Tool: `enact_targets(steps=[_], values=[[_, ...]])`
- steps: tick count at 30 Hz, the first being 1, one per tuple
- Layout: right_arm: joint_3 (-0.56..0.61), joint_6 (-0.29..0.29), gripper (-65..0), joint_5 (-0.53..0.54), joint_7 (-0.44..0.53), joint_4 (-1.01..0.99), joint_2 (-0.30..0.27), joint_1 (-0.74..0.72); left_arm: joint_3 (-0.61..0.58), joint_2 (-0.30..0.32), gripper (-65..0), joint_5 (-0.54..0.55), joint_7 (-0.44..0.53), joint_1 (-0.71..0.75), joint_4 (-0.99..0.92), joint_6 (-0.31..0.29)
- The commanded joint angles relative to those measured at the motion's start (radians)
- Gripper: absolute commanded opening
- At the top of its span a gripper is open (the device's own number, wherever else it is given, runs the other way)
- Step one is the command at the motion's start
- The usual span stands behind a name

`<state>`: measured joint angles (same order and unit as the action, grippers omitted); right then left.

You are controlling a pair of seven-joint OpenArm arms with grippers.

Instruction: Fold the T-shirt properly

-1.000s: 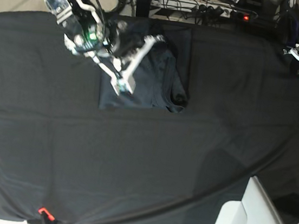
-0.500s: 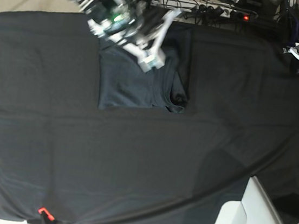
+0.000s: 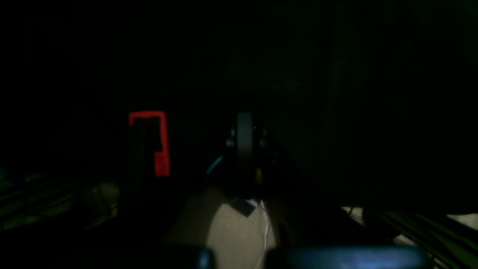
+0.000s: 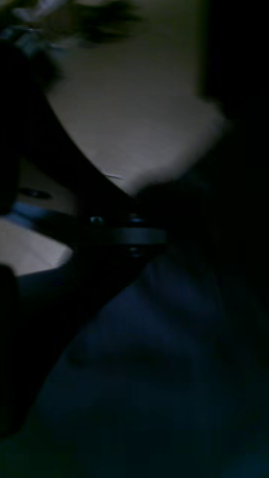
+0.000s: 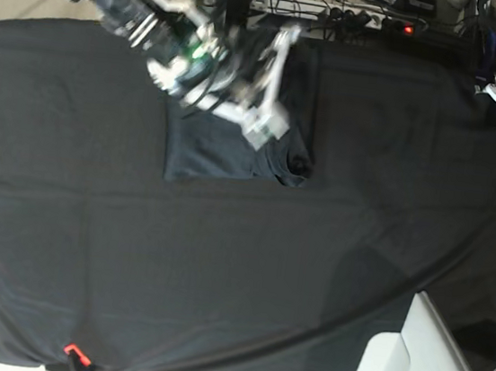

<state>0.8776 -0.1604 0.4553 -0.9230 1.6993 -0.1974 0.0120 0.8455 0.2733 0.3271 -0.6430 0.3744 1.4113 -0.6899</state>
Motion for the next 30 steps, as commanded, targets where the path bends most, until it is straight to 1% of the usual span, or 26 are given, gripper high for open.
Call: enact_targets(steps=[1,5,6,9,13,16,20,22,25,28,30], values=[[-0.011,0.008,-65.0,0.017,0.011,-0.002,0.009,-0.002,0.008,0.021,-65.0,0.011,0.018,0.007,0.016,-0.008],[-0.024,0.008,-65.0,0.017,0.015,-0.081,0.014,-0.031,0.008,0.019,-65.0,0.011,0.018,0.007,0.016,-0.008],[-0.024,0.008,-65.0,0.017,0.023,-0.101,0.025,-0.036,0.008,0.019,-65.0,0.011,0.018,0.007,0.016,-0.008],[-0.018,0.008,-65.0,0.020,0.061,-0.153,0.034,-0.053,0.007,0.016,-65.0,0.011,0.018,0.007,0.016,-0.008],[-0.004,0.011,-65.0,0.015,0.071,-0.235,0.095,-0.070,0.007,0.016,-65.0,0.011,0.018,0.007,0.016,-0.008],[0.053,0.011,-65.0,0.015,0.074,-0.270,0.131,-0.083,0.007,0.016,-65.0,0.011,0.018,0.007,0.016,-0.008],[0.162,0.009,-65.0,0.015,0.071,-0.305,0.164,-0.105,0.007,0.016,-65.0,0.011,0.018,0.007,0.015,-0.008],[0.199,0.009,-65.0,0.015,0.069,-0.308,0.166,-0.116,0.007,0.014,-65.0,0.011,0.018,0.005,0.015,-0.008],[0.205,0.009,-65.0,0.017,0.066,-0.308,0.164,-0.117,0.007,0.016,-65.0,0.011,0.018,0.002,0.009,-0.008],[0.205,0.009,-65.0,0.017,0.020,-0.299,0.161,-0.122,0.007,0.016,-65.0,0.011,0.018,-0.002,0.009,-0.008],[0.202,0.009,-65.0,0.015,0.006,-0.272,0.160,-0.123,-0.010,0.016,-65.0,0.011,0.018,-0.002,0.009,-0.008]])
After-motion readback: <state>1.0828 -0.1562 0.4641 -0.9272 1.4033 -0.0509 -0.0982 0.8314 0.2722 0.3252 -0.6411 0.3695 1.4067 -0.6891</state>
